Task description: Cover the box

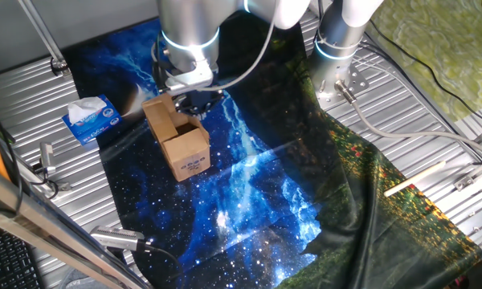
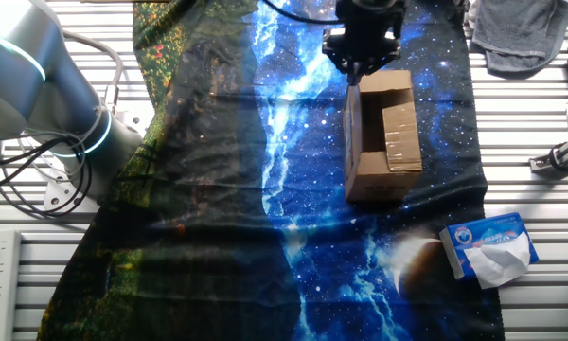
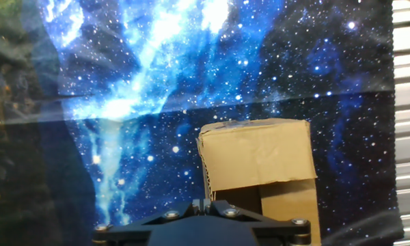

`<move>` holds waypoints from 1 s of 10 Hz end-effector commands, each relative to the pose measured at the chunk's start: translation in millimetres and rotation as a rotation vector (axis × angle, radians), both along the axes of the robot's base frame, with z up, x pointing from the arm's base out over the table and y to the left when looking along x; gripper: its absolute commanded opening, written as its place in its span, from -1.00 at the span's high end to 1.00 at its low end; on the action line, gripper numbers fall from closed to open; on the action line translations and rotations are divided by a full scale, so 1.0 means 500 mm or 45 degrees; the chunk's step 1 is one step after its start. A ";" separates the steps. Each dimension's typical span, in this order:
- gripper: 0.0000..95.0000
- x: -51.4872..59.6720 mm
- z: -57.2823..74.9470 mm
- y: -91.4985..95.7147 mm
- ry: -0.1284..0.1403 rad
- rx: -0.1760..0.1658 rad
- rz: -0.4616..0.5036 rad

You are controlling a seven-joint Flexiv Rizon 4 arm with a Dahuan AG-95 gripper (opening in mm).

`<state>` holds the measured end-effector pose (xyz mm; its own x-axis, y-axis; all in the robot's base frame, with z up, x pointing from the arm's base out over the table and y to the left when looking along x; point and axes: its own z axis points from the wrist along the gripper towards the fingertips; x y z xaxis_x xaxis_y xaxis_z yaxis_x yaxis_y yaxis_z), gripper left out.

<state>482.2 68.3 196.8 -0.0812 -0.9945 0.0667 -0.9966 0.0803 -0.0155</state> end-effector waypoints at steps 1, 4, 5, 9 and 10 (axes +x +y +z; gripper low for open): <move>1.00 0.005 -0.004 -0.003 -0.013 0.000 0.018; 1.00 0.015 -0.007 -0.004 -0.044 -0.007 0.035; 1.00 0.016 -0.006 -0.003 -0.057 -0.010 0.040; 1.00 0.030 -0.011 -0.005 -0.107 -0.023 0.034; 1.00 0.031 -0.014 -0.006 -0.113 -0.023 0.032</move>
